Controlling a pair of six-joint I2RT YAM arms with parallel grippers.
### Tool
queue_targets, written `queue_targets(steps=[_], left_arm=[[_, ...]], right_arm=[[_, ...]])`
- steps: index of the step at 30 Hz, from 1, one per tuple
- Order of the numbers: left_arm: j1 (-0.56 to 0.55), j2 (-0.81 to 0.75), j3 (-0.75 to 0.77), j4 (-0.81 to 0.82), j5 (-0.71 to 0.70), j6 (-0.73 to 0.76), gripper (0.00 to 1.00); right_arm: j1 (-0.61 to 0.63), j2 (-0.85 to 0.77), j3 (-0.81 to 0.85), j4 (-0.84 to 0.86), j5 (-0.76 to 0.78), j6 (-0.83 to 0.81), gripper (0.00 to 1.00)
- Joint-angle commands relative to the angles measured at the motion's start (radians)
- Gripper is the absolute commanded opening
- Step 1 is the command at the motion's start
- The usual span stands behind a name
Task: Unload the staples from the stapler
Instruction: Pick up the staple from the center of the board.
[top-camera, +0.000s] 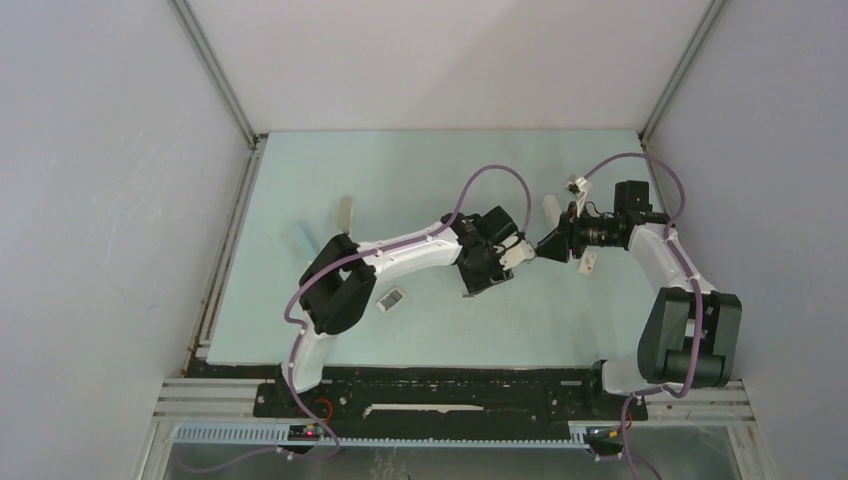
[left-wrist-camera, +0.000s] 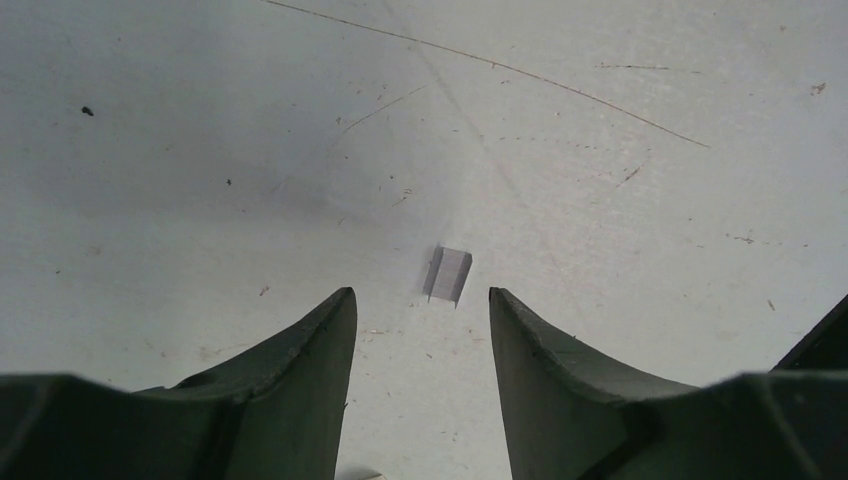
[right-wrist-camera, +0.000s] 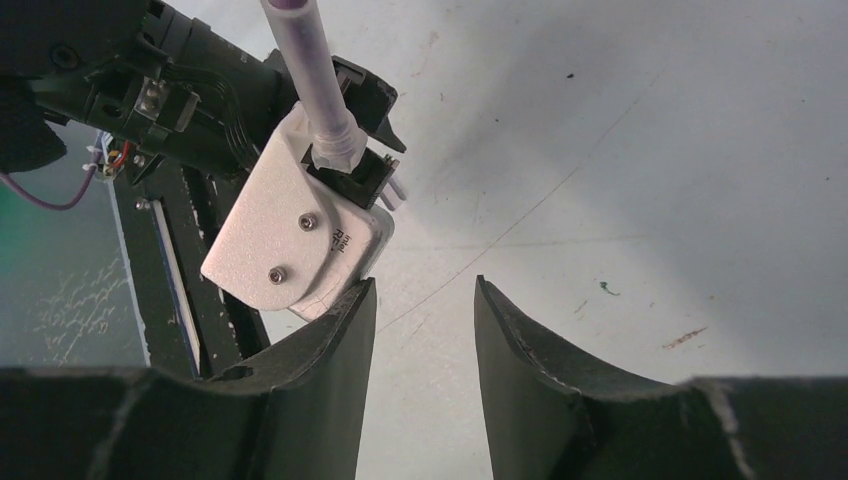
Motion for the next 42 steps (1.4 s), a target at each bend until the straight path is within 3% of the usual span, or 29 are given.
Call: queue_targets(steps=[1,21,33,42], left_arm=[[-0.005,0.032,0.033,-0.020,-0.009,0.022,0.57],[-0.006,0.090,0.033,-0.025,-0.015,0.055,0.53],[-0.006,0.124,0.053,-0.061,0.023,0.062,0.40],[0.004,0.135,0.024,-0.081,0.082,0.065,0.36]], right_arm=[[-0.002,0.001,0.002,0.005,-0.045,-0.002,0.50],[-0.082,0.022,0.000,0.007,0.013,0.005,0.50],[-0.086,0.020,0.001,0.010,0.014,0.009,0.49],[-0.094,0.015,0.000,0.007,0.008,0.008,0.49]])
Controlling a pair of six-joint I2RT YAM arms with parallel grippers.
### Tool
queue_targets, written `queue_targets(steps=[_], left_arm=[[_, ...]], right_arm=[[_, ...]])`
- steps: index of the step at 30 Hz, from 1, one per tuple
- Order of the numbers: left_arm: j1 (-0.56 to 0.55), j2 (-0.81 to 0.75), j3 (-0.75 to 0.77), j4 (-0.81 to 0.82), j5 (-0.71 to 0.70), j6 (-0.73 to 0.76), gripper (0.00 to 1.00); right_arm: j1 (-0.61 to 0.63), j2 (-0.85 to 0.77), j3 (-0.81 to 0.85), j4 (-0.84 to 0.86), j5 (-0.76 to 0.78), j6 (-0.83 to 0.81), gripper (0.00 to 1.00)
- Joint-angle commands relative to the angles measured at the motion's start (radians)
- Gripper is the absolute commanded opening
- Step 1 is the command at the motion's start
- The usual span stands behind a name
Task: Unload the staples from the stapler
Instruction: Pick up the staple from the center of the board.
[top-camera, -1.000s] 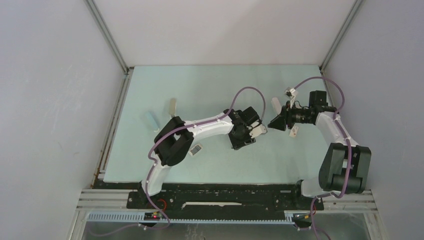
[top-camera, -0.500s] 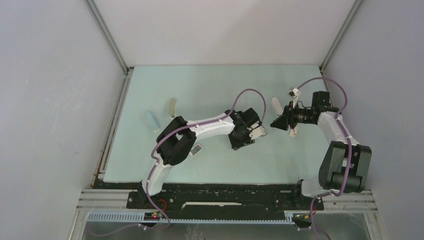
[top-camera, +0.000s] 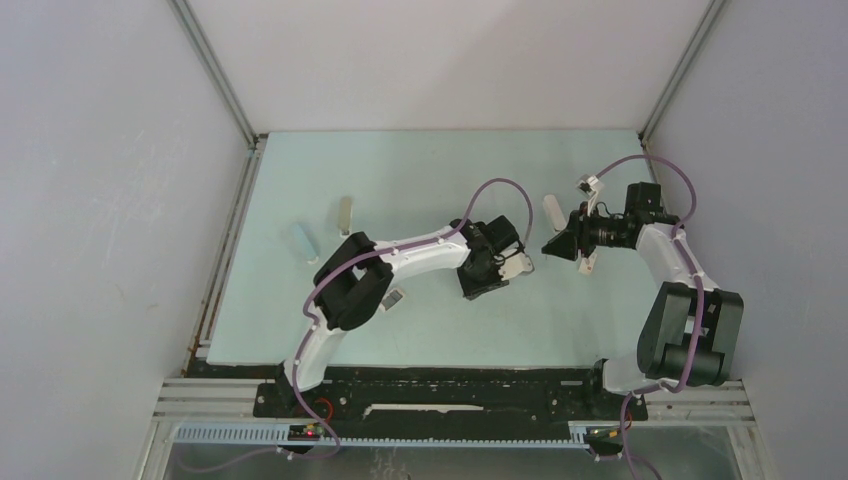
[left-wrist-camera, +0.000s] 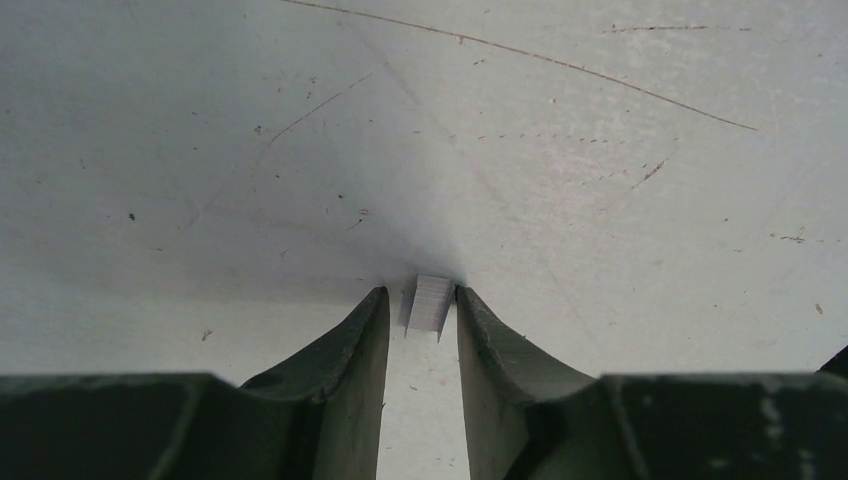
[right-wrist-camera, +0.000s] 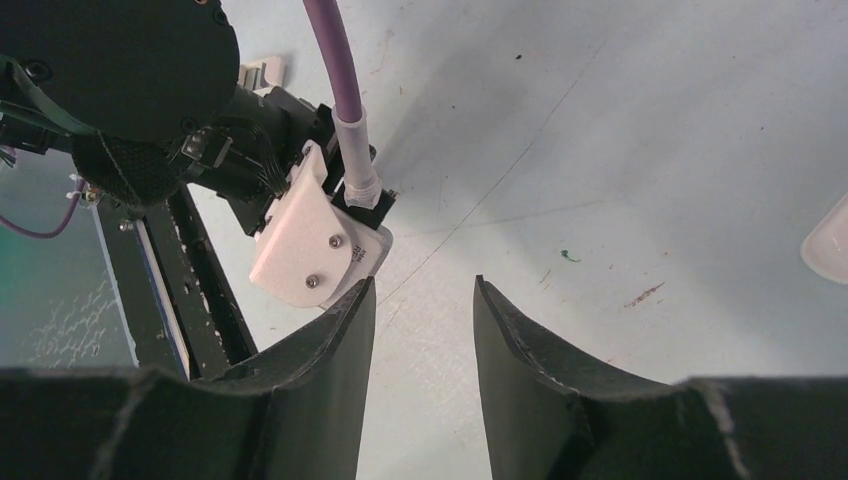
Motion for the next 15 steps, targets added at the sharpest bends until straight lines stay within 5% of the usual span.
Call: queue_targets(steps=[1,15], left_arm=[[0.010,0.039,0.002,-0.042,0.046,0.019,0.36],[0.018,-0.031,-0.074,0.026,-0.006,-0.040,0.15]], right_arm=[[-0.010,-0.006,0.000,0.010,-0.017,0.004,0.49],[-0.018,-0.007,0.000,0.008,-0.026,0.004,0.49]])
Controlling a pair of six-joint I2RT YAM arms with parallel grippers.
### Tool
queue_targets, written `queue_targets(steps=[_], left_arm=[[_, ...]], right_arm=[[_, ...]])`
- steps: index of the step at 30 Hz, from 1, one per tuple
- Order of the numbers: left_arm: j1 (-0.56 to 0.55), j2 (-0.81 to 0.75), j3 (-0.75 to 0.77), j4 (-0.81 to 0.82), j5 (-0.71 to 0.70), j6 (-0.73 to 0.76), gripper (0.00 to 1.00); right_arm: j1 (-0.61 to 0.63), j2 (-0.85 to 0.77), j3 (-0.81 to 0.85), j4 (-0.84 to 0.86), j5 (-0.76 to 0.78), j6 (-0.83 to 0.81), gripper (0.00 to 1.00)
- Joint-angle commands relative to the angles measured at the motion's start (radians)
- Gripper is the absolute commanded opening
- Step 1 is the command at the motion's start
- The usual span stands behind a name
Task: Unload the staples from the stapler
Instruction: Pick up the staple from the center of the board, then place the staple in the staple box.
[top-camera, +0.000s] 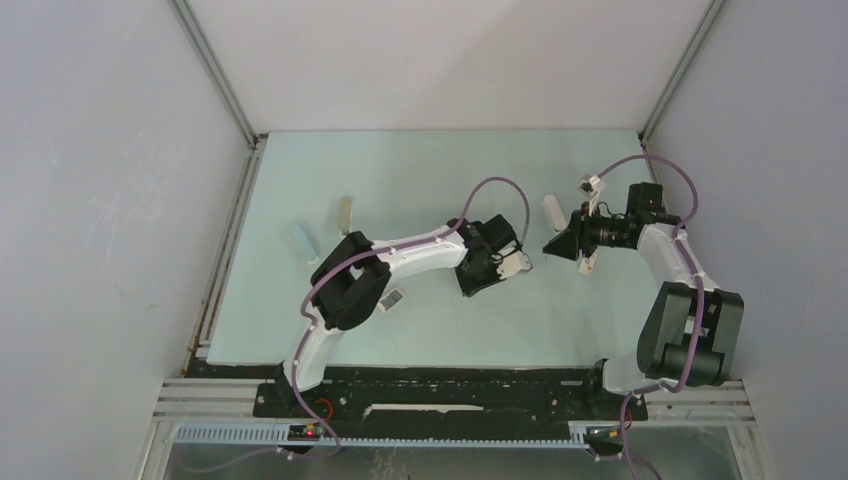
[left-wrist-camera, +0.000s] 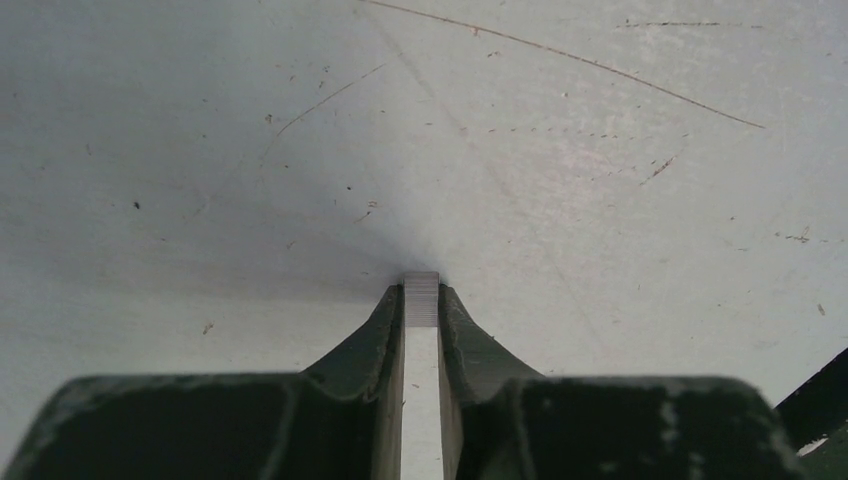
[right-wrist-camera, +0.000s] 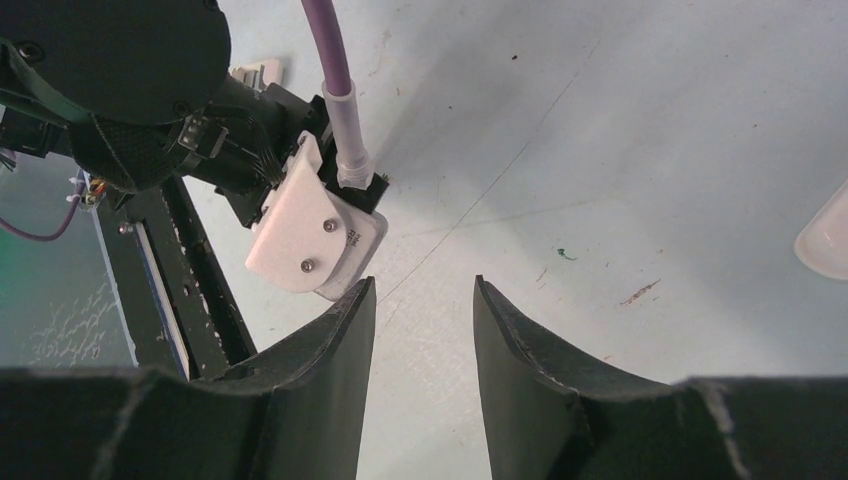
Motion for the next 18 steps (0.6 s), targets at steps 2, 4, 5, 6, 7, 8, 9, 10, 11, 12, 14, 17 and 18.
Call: queue_targets(steps=[2,4,5,6,7,8,9,10,11,12,14,17,18], left_arm=[[0.004,-0.057,-0.085,0.043,-0.026,-0.055,0.13],[0.004,-0.090,-0.108,0.071,-0.036,-0.080,0.13],[0.004,-0.106,-0.122,0.084,-0.044,-0.097,0.12],[0.004,-0.123,-0.137,0.100,-0.050,-0.120,0.11],[0.003,-0.139,-0.151,0.111,-0.058,-0.139,0.11],[0.003,-0.154,-0.166,0.121,-0.066,-0.162,0.11],[0.004,-0.173,-0.182,0.134,-0.070,-0.184,0.11],[0.004,-0.197,-0.199,0.148,-0.075,-0.207,0.11],[0.004,-0.217,-0.218,0.161,-0.078,-0.230,0.11],[0.003,-0.237,-0.238,0.173,-0.081,-0.255,0.11],[0.003,-0.276,-0.274,0.197,-0.090,-0.308,0.11],[0.004,-0.339,-0.341,0.231,-0.095,-0.393,0.11],[0.004,-0.361,-0.362,0.240,-0.096,-0.423,0.11]], right_arm=[[-0.010,-0.008,0.001,0.008,-0.025,0.003,0.49],[-0.010,-0.009,0.000,0.009,-0.026,0.002,0.49],[-0.011,-0.009,0.001,0.008,-0.026,0.003,0.49],[-0.012,-0.009,0.000,0.007,-0.026,0.003,0.49],[-0.012,-0.009,0.001,0.007,-0.028,0.001,0.49],[-0.013,-0.009,0.001,0.007,-0.028,0.001,0.49],[-0.013,-0.009,0.000,0.006,-0.029,0.000,0.49],[-0.013,-0.008,0.000,0.005,-0.030,-0.001,0.49],[-0.013,-0.006,0.001,0.005,-0.032,-0.001,0.49],[-0.013,-0.006,0.000,0.005,-0.032,-0.001,0.49],[-0.013,-0.003,0.000,0.004,-0.034,-0.003,0.49],[-0.013,-0.003,-0.001,0.002,-0.035,-0.005,0.49],[-0.013,-0.004,0.000,0.002,-0.035,-0.006,0.49]])
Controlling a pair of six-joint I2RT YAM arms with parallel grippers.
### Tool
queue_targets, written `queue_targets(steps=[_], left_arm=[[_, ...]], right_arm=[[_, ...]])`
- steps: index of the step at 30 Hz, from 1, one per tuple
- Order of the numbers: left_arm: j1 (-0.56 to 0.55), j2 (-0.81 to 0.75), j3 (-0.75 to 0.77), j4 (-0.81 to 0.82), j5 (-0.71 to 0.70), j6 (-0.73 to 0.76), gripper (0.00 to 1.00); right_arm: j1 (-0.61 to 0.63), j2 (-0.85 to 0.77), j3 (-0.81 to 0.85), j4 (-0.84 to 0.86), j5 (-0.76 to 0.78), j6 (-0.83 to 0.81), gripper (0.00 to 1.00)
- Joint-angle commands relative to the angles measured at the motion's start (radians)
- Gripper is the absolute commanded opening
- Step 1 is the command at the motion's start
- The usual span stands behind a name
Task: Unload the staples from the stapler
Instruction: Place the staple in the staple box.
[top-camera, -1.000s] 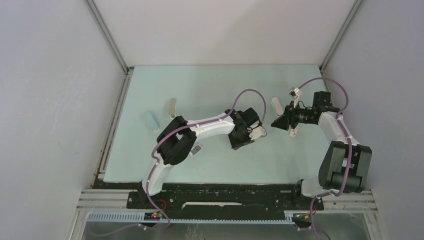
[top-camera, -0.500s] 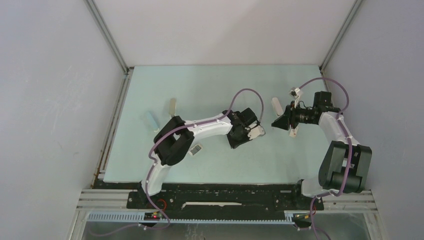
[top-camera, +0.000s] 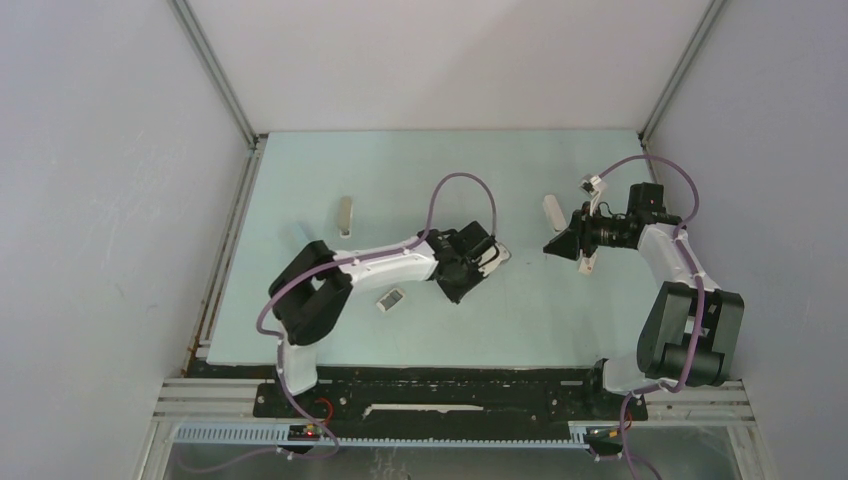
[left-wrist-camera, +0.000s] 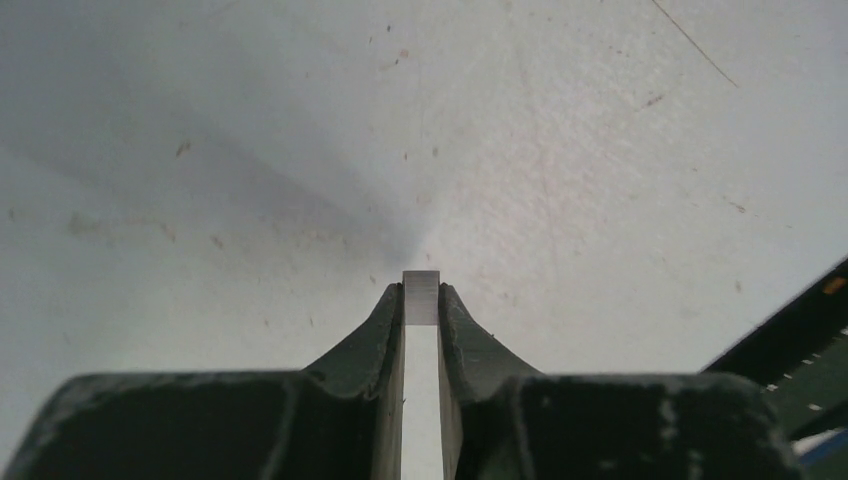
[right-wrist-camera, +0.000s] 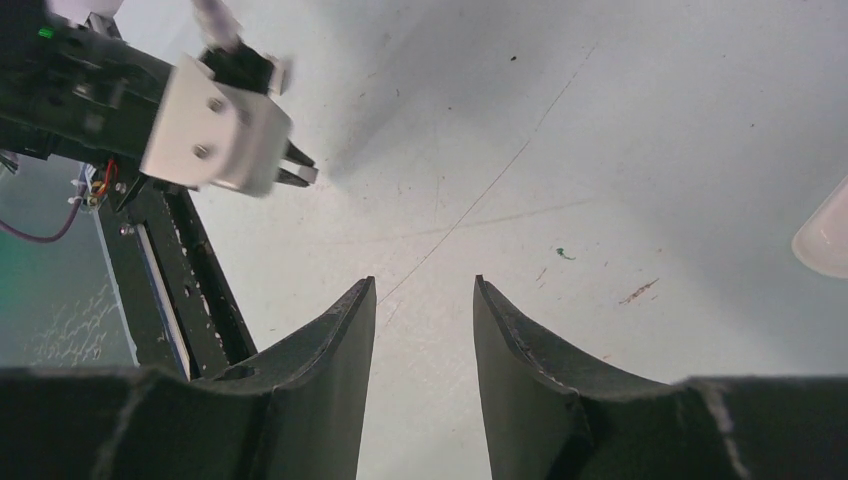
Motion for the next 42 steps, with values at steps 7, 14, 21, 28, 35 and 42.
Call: queue_targets(steps=[7,14,21,28,35,42], left_arm=[[0.004,-0.278,-0.197,0.129,-0.093,-0.334,0.11],[0.004,-0.422,-0.270,0.134,-0.230,-0.535,0.12],[0.037,-0.535,-0.377,0.119,-0.326,-0.732,0.12],[0.114,-0.617,-0.508,0.176,-0.327,-0.889,0.11],[0.156,-0.620,-0.566,0.165,-0.349,-1.046,0.09],[0.199,-0.585,-0.573,0.100,-0.350,-1.238,0.07]], right_arm=[[-0.006,0.001,0.000,0.001,-0.039,-0.009,0.49],[-0.006,0.001,0.001,0.001,-0.052,-0.011,0.49],[-0.004,-0.002,0.000,-0.001,-0.063,-0.016,0.49],[-0.003,0.000,0.002,-0.004,-0.076,-0.024,0.49],[-0.003,-0.001,0.001,-0.007,-0.079,-0.027,0.49],[-0.003,-0.001,0.002,-0.008,-0.083,-0.029,0.49]])
